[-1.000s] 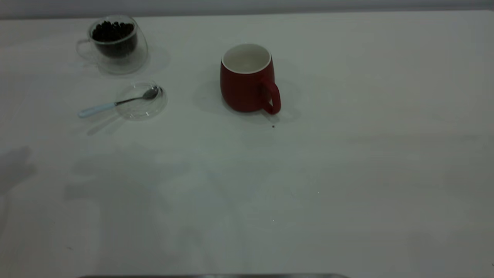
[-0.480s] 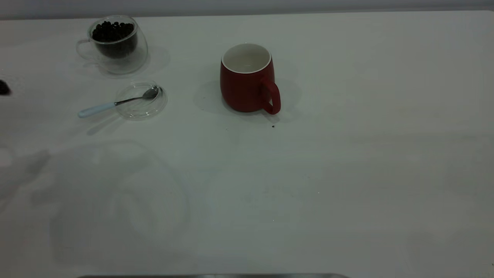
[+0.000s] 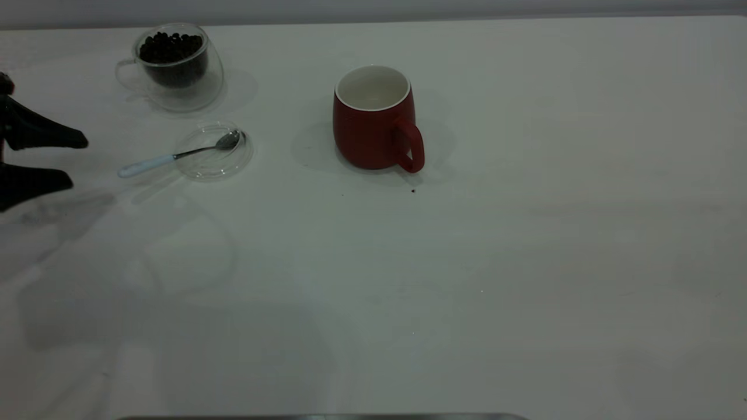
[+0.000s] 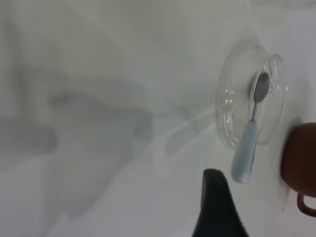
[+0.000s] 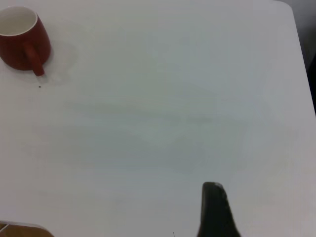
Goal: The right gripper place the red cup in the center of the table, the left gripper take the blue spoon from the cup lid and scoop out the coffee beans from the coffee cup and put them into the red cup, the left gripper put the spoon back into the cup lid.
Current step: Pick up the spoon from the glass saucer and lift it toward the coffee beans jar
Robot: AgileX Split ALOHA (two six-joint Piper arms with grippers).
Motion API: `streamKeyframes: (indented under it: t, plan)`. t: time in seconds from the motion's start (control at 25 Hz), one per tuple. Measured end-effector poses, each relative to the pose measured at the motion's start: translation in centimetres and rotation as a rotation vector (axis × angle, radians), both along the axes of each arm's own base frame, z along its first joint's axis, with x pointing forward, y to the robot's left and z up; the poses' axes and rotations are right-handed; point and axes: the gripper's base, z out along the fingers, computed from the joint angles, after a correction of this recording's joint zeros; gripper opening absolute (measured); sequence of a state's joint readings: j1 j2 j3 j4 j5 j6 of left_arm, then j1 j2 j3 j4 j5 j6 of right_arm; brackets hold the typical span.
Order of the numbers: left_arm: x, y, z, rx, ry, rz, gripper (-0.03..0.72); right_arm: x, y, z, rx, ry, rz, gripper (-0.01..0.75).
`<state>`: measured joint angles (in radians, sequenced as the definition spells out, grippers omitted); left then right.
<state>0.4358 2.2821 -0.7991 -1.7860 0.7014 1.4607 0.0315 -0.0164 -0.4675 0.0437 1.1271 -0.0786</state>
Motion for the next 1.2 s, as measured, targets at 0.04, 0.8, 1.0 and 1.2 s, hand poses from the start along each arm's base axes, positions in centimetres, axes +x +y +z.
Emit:
streamKeyframes:
  t: [0.04, 0.8, 1.0, 1.2]
  plan:
    - [0.0, -0.1, -0.3, -0.003, 0.006, -0.004, 0.545, 0.0, 0.0, 0.0, 0.000, 0.000, 0.000, 0.520]
    - [1.3, -3.4, -2.7, 0.011, 0.002, -0.149, 0.517, 0.0, 0.0, 0.0, 0.000, 0.000, 0.000, 0.520]
    - [1.1, -3.5, -3.6, 0.001, 0.025, -0.149, 0.518, 0.0, 0.0, 0.0, 0.000, 0.000, 0.000, 0.520]
    - [1.3, -3.4, -3.8, -0.004, 0.024, -0.150, 0.518, 0.0, 0.0, 0.0, 0.000, 0.000, 0.000, 0.520]
